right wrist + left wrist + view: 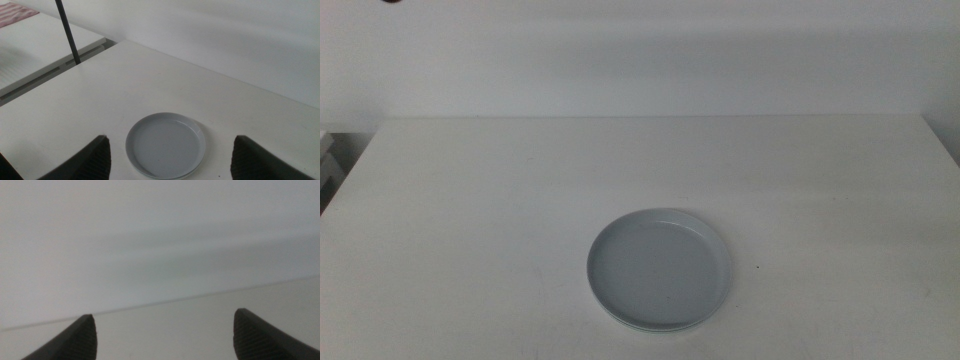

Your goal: Stack the three bowls on top of each other.

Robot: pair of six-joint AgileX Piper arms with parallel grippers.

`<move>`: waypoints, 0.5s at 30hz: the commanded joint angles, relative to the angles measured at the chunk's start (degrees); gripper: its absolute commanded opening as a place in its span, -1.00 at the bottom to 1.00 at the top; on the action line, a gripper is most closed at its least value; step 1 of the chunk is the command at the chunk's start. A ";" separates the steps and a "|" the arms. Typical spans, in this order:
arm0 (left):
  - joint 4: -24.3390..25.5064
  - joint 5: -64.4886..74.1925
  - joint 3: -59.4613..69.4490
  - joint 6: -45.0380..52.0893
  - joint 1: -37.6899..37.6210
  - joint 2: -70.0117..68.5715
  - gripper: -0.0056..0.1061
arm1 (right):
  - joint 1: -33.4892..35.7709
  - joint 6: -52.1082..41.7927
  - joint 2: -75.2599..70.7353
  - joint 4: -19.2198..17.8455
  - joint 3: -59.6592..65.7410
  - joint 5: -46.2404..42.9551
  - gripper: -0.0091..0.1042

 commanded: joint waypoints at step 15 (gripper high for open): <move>-0.81 -15.60 8.78 -0.77 0.07 -9.21 0.71 | 0.08 -0.46 0.70 -16.01 9.04 -12.00 0.27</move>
